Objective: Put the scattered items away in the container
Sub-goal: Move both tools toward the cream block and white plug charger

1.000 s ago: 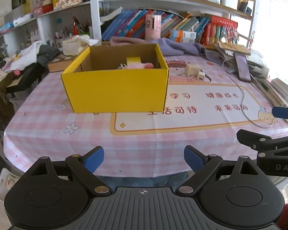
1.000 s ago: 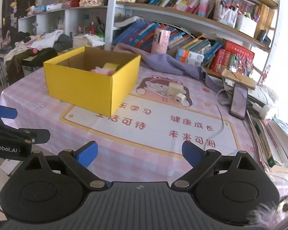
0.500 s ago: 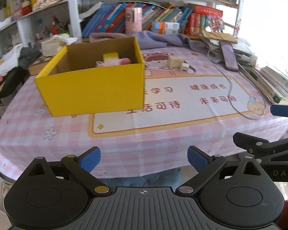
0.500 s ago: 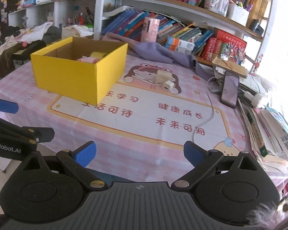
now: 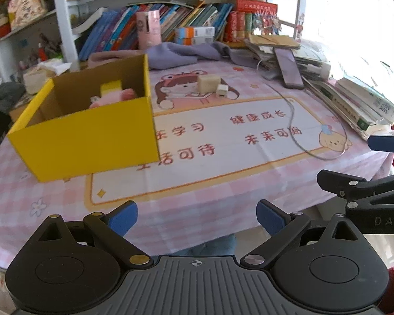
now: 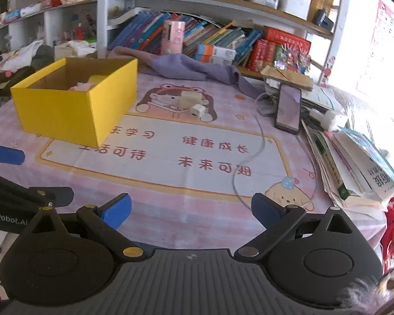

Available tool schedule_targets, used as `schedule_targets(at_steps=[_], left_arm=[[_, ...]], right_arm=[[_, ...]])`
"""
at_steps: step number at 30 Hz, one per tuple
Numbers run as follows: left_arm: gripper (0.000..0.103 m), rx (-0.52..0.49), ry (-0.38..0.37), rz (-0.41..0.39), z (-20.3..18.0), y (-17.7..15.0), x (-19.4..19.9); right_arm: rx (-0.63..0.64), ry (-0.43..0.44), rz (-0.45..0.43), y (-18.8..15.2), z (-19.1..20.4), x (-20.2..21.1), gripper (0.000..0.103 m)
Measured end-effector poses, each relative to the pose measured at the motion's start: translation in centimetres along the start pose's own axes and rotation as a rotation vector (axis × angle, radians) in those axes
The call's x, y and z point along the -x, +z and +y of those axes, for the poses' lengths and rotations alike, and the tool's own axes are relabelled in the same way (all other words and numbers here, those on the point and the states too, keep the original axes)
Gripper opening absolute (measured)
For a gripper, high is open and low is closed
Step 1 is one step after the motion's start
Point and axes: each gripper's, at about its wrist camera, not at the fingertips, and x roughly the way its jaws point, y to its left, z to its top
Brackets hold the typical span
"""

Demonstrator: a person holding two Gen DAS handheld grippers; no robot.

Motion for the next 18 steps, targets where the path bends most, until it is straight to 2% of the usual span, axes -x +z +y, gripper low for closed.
schedule_targets(at_steps=[7, 11, 13, 18], left_arm=[[0.099, -0.022, -0.010, 0.004, -1.2, 1.5, -1.6], [0.099, -0.040, -0.031, -0.018, -2.0, 2.6, -2.5], [0.099, -0.052, -0.041, -0.034, -2.5, 3.1, -2.9], [0.099, -0.053, -0.024, -0.094, -3.1, 4.7, -3.9]], right_arm=[[-0.024, -0.013, 0.007, 0.3, -2.0, -1.2, 0.099], [-0.043, -0.012, 0.013, 0.6, -3.3, -2.2, 0.095], [-0.056, -0.005, -0.001, 1.0, -4.1, -2.6, 0.091], [-0.064, 0.019, -0.025, 2.0, -5.6, -3.8, 0.070]])
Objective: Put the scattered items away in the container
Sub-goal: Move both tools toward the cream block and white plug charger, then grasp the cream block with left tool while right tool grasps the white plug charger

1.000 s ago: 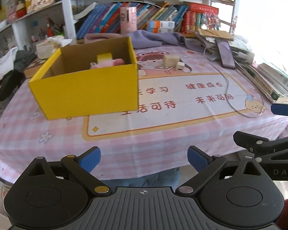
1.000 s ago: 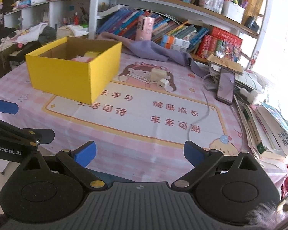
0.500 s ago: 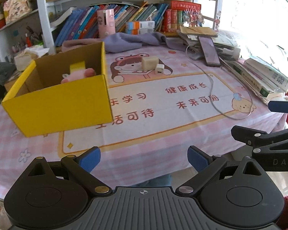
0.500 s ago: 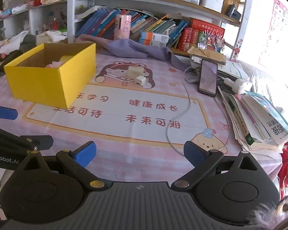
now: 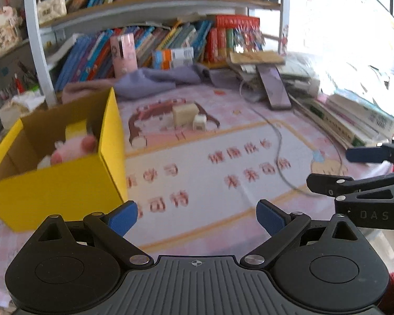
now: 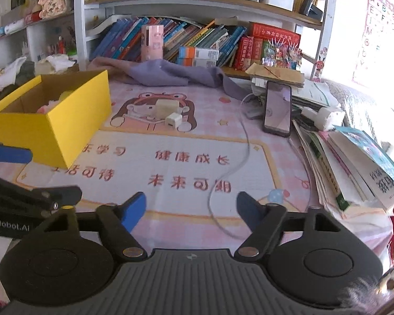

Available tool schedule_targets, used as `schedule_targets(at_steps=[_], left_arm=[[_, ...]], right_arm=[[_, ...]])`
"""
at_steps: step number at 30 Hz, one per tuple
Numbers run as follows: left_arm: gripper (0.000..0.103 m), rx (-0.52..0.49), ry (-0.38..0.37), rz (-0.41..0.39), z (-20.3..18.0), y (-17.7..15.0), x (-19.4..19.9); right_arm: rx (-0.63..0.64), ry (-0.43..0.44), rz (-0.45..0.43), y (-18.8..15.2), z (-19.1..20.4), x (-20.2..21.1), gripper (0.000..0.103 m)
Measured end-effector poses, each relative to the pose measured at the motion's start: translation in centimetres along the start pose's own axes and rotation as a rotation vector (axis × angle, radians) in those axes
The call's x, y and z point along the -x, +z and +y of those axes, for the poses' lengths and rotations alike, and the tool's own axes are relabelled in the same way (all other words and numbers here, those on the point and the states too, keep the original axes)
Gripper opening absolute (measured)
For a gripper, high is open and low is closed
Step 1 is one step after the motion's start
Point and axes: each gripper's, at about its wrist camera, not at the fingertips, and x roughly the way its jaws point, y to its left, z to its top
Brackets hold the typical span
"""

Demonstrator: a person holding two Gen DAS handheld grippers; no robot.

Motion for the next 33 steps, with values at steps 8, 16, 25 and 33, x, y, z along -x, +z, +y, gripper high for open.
schedule_targets(at_steps=[8, 16, 25, 33], left_arm=[[0.099, -0.022, 0.016, -0.023, -1.1, 3.5, -3.5], [0.099, 0.027, 0.049, -0.006, -1.7, 6.8, -6.8], [0.099, 0.049, 0.128, 0.032, -2.3, 9.3, -9.8], [0.098, 0.107, 0.168, 0.064, -2.0, 10.7, -12.7]], right_arm=[[-0.023, 0.020, -0.007, 2.8, -2.9, -3.4, 0.065], [0.021, 0.084, -0.025, 7.6, -5.5, -7.4, 0.065], [0.069, 0.200, -0.028, 11.1, -7.1, -12.2, 0.065], [0.078, 0.277, 0.033, 13.0, -8.1, -16.9, 0.065]])
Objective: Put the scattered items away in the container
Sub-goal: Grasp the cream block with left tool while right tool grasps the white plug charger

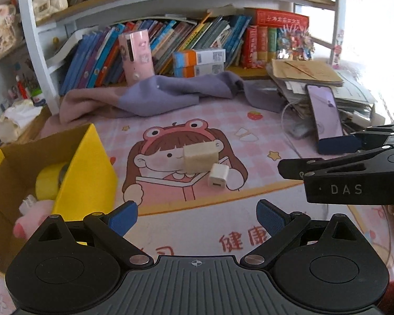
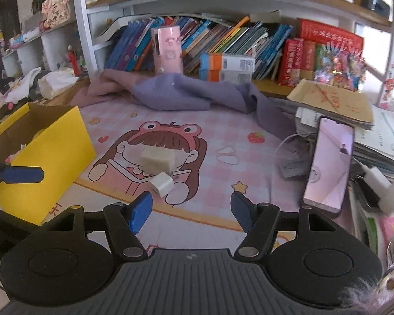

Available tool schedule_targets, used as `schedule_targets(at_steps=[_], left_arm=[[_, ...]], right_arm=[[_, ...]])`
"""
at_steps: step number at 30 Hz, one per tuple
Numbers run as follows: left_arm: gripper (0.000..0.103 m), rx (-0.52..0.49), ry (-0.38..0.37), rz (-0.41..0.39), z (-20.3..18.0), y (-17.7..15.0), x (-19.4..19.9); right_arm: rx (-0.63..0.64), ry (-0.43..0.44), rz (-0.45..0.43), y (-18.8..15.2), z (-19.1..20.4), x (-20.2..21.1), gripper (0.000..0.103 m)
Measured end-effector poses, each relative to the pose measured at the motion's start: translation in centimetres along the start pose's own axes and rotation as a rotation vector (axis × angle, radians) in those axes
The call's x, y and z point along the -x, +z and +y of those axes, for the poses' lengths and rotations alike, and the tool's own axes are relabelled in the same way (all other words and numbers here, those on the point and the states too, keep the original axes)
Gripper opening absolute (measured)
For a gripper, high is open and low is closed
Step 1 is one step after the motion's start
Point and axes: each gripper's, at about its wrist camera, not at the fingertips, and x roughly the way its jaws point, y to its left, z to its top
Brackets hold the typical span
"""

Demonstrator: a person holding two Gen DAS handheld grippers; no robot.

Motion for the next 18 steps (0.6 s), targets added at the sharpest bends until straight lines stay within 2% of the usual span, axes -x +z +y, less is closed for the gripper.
schedule_targets(at_steps=[5, 10, 14, 18], left_arm=[[0.098, 0.006, 0.046, 0.003, -0.3, 1.0, -1.7], [0.098, 0.054, 0.079, 0.013, 0.9, 1.9, -2.5], [0.098, 0.070, 0.073, 0.014, 1.7, 3.4, -3.7], [0.098, 0.106, 0.024, 0.035, 2.1, 5.2, -5.6]], right_arm=[[0.030, 0.035, 0.011, 1.3, -0.9, -2.1, 0.065], [0.035, 0.055, 0.026, 1.7, -1.8, -4.3, 0.061], [0.058, 0.082, 0.056, 1.4, -1.8, -5.8, 0.060], [0.126, 0.125, 0.077, 1.0, -0.9, -7.3, 0.060]])
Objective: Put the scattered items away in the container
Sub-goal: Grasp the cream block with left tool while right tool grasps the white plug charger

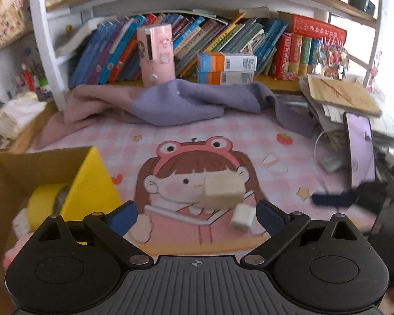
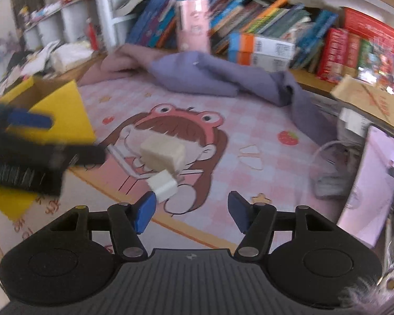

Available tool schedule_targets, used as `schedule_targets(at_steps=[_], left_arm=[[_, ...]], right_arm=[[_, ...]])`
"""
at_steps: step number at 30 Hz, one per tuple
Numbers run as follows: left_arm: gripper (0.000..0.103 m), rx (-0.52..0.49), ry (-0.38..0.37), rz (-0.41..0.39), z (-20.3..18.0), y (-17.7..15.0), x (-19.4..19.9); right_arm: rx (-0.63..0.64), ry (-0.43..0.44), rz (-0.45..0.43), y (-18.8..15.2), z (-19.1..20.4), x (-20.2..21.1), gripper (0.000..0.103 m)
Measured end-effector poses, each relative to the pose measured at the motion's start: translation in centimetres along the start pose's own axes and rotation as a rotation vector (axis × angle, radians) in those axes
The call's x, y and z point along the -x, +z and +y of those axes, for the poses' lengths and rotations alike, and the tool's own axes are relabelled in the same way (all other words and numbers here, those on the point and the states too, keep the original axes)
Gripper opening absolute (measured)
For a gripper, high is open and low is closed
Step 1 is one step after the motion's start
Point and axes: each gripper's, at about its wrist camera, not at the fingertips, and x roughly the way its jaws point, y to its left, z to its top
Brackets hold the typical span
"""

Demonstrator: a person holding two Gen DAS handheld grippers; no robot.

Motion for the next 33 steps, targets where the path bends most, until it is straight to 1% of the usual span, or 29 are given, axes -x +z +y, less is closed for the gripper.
schedule_targets(at_steps=[5, 8, 11, 15, 17, 19, 20, 21, 25, 28, 31, 32, 33], left_arm=[[0.097, -0.021, -0.031, 0.047, -0.9, 1.4, -3.6], [0.096, -0.005, -0.046, 0.084, -1.2, 2.0, -5.8], [0.093, 0.012, -0.062, 0.114, -1.4, 2.4, -7.7], [0.087, -0.005, -0.062, 0.166, -1.9, 2.6, -9.8], [0.083, -0.007, -0.060, 0.182, -2.0, 2.6, -10.6], [0.074, 0.006, -0.058, 0.200, -1.9, 2.5, -11.3], [0.067, 0.017, -0.064, 0.209, -1.7, 2.4, -11.5], [0.056, 0.029, -0.073, 0.216, -1.5, 2.3, -11.7], [0.047, 0.095, -0.107, 0.208, -0.3, 2.3, -11.5], [0.044, 0.149, -0.100, 0.179, 1.0, 2.6, -10.4], [0.044, 0.172, -0.099, 0.153, 1.9, 2.9, -8.9], [0.044, 0.175, -0.097, 0.145, 2.1, 2.9, -8.4], [0.044, 0.177, -0.096, 0.136, 2.2, 2.9, -7.8]], right_arm=[[0.113, 0.020, -0.009, -0.2, 1.3, -2.0, 0.059], [0.163, 0.022, -0.018, -0.2, 1.6, -3.3, 0.057], [0.186, 0.029, -0.014, -0.1, 1.8, -4.6, 0.056], [0.206, 0.049, -0.009, 0.1, 1.8, -5.9, 0.056], [0.208, 0.060, -0.001, 0.1, 1.7, -6.4, 0.056], [0.210, 0.067, 0.003, 0.1, 1.6, -6.8, 0.056], [0.212, 0.070, 0.006, 0.1, 1.6, -6.9, 0.056], [0.213, 0.072, 0.008, 0.1, 1.5, -7.1, 0.056], [0.209, 0.080, 0.008, 0.3, 1.3, -7.5, 0.055], [0.207, 0.088, 0.010, 0.3, 1.3, -7.8, 0.053], [0.204, 0.099, 0.008, 0.3, 1.3, -7.9, 0.052], [0.206, 0.101, 0.006, 0.4, 1.3, -8.0, 0.051], [0.207, 0.107, 0.007, 0.3, 1.4, -7.9, 0.048]])
